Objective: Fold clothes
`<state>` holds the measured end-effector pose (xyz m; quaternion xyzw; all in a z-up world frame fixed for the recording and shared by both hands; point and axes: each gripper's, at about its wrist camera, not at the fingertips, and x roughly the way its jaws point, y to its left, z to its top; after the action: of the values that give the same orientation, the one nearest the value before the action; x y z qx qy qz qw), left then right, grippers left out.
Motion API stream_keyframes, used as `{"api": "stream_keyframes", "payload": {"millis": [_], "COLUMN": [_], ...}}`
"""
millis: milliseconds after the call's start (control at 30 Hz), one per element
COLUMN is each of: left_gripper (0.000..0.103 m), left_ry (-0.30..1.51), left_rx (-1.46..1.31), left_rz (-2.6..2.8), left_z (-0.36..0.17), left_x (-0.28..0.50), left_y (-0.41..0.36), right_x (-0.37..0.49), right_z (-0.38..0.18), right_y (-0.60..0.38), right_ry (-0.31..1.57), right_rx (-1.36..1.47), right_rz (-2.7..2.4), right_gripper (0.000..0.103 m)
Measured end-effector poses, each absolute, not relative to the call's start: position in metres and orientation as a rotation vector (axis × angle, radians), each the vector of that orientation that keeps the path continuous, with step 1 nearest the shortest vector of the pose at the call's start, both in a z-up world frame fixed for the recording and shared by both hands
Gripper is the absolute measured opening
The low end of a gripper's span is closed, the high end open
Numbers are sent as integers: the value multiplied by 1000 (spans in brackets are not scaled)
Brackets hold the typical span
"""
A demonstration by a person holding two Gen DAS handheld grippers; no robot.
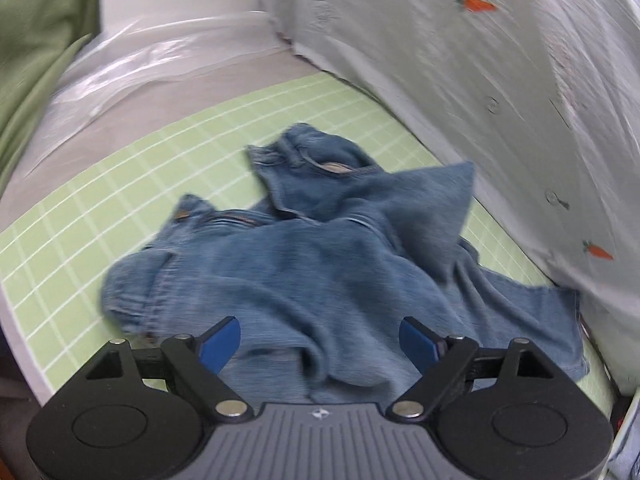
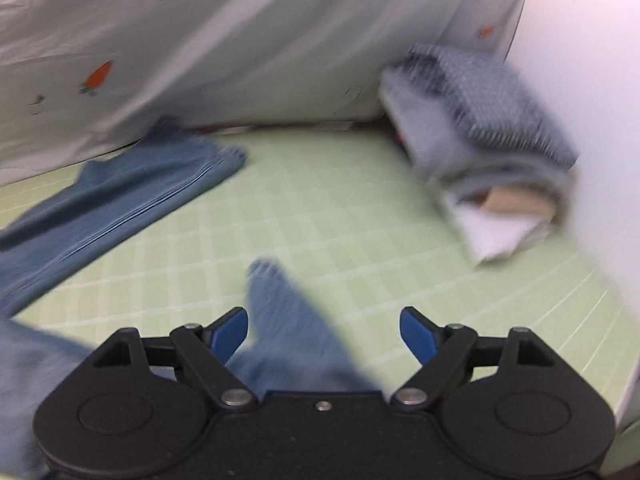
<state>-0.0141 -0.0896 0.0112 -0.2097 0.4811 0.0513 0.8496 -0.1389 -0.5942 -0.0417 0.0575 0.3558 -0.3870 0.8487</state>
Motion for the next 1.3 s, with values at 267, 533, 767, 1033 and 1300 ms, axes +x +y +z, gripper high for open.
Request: {"api": "stream_keyframes", "payload": {"millis": [267,533,767,1033,1300], "left_gripper": [88,89,89,89,89], "left_ry": [1057,1101,1132,1179,1196], "left_rx": [-376,-311,-295,-272,-224], "left_rz": [5,-49,-31,-30,-67], "left_z": [8,0,-6,-14,-14], "left_x": [10,19,17,15,14], "left_y": [-147,-175,-176,-181,-196], "right_x": [-107,-123,-151,-169,-131], "right_z": [-81,-43,-15,-78,-105], "right_y": [-633,-660,-706,-701,-685], "right_ry": [880,731,575,677,770], "right_rx": [308,252,326,595,536], "right_rz": [-614,-698,-863,-873,-810], "right_gripper": [85,6,46,73,66]}}
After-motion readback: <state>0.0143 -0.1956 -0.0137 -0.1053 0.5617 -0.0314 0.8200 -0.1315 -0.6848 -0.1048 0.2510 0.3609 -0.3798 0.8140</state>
